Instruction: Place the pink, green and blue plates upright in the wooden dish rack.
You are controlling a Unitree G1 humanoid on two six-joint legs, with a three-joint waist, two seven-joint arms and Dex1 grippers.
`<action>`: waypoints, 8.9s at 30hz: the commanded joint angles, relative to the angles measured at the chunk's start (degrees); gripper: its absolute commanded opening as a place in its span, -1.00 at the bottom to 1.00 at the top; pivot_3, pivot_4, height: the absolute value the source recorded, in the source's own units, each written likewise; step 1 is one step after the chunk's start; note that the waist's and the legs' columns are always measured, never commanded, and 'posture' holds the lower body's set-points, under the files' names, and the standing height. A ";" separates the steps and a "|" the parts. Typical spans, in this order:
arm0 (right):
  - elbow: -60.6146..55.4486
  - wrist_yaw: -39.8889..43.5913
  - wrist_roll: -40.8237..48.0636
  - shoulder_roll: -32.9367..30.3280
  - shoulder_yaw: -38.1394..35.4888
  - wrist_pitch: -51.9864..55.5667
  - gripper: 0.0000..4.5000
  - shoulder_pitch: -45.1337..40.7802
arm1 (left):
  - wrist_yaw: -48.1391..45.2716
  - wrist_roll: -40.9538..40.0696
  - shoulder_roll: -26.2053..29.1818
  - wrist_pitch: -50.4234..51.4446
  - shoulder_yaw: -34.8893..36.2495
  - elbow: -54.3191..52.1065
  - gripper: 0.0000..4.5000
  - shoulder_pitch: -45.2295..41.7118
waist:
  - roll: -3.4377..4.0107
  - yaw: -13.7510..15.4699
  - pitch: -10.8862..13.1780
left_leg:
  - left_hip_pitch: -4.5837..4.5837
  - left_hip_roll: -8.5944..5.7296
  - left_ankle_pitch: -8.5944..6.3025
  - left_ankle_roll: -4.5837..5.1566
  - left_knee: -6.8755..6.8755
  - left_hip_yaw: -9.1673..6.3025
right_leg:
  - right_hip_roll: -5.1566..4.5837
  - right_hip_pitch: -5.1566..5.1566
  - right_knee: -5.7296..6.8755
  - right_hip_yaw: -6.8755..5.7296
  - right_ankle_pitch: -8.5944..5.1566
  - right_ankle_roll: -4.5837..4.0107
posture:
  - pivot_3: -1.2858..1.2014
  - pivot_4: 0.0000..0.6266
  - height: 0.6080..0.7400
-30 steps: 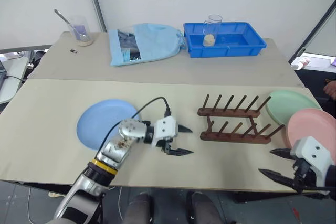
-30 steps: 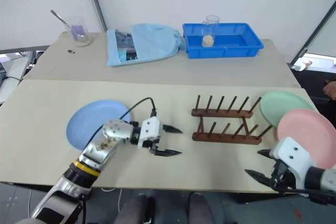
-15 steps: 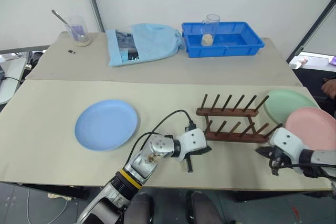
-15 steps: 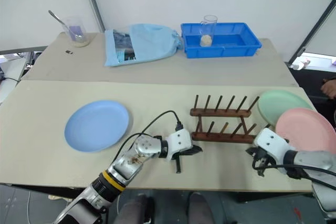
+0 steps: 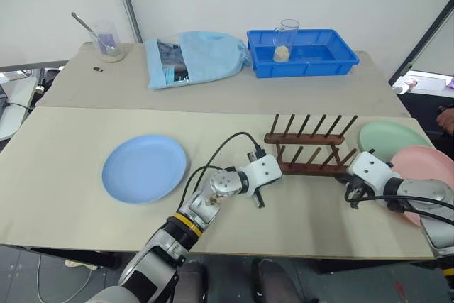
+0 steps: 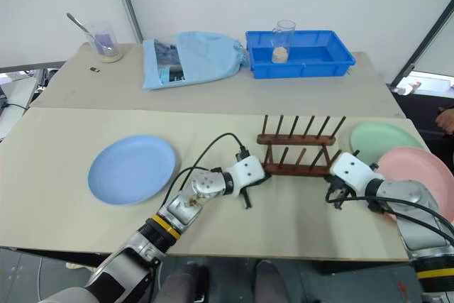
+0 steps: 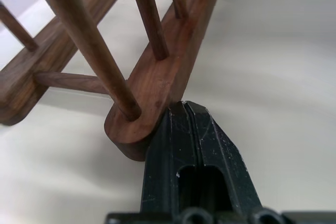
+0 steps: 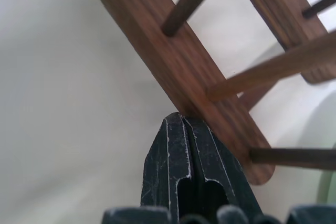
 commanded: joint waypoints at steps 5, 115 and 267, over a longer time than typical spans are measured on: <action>-0.31 -1.55 -0.98 0.22 0.04 -0.66 -0.99 -2.56 | 0.65 -0.09 -1.65 -3.10 2.48 4.36 -1.00 -2.81 | 0.00 -0.03 0.00 | 0.02 0.00 0.00 0.00 0.00 0.00 | 0.00 0.00 0.02 0.00 0.00 0.00 | 0.03 -0.52 1.00; -9.55 -10.52 64.41 2.04 -41.71 45.64 -0.98 -11.38 | -29.43 -44.33 26.66 28.18 22.11 -38.76 1.00 -7.73 | 0.12 -1.28 -0.11 | 0.03 0.03 -0.25 0.53 -0.14 -0.09 | 0.61 -0.05 0.02 0.92 -0.20 0.06 | 0.03 -0.52 1.00; -11.97 -8.98 30.40 0.34 -19.21 14.06 -0.99 -32.34 | -26.48 -40.83 32.98 25.13 25.68 -43.40 1.00 1.88 | 0.17 -4.43 -0.12 | 0.82 0.22 -0.24 0.71 -0.09 0.16 | 2.08 0.09 0.73 3.28 -0.22 0.17 | 0.03 -0.52 1.00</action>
